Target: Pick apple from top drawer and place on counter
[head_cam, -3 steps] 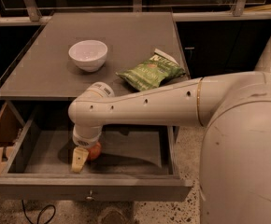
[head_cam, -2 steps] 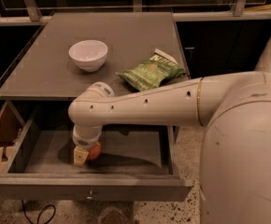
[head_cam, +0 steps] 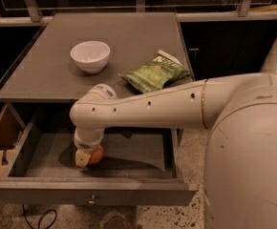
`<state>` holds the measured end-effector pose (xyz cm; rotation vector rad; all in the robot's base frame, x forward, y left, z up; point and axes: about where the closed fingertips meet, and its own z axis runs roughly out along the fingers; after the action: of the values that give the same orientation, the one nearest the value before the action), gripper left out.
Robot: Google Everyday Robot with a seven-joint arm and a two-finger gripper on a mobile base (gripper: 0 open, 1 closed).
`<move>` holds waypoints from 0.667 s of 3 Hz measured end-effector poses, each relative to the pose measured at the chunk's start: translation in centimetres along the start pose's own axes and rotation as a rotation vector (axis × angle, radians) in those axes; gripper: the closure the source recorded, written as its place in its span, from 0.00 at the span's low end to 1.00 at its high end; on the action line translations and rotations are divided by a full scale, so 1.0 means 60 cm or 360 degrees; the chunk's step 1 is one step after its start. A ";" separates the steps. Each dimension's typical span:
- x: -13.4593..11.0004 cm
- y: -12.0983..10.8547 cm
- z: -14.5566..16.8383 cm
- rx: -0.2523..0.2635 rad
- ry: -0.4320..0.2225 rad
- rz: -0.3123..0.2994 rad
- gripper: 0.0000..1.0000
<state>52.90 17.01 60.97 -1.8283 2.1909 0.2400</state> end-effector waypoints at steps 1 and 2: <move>0.000 0.000 0.000 0.0000 0.0000 0.0000 0.98; 0.004 0.002 -0.009 -0.0003 -0.0002 0.0014 1.00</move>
Offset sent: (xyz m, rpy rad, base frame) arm -0.0027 -0.0085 0.0117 0.0081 0.0065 -0.0207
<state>52.71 16.65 61.40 -1.8195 2.1992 0.2452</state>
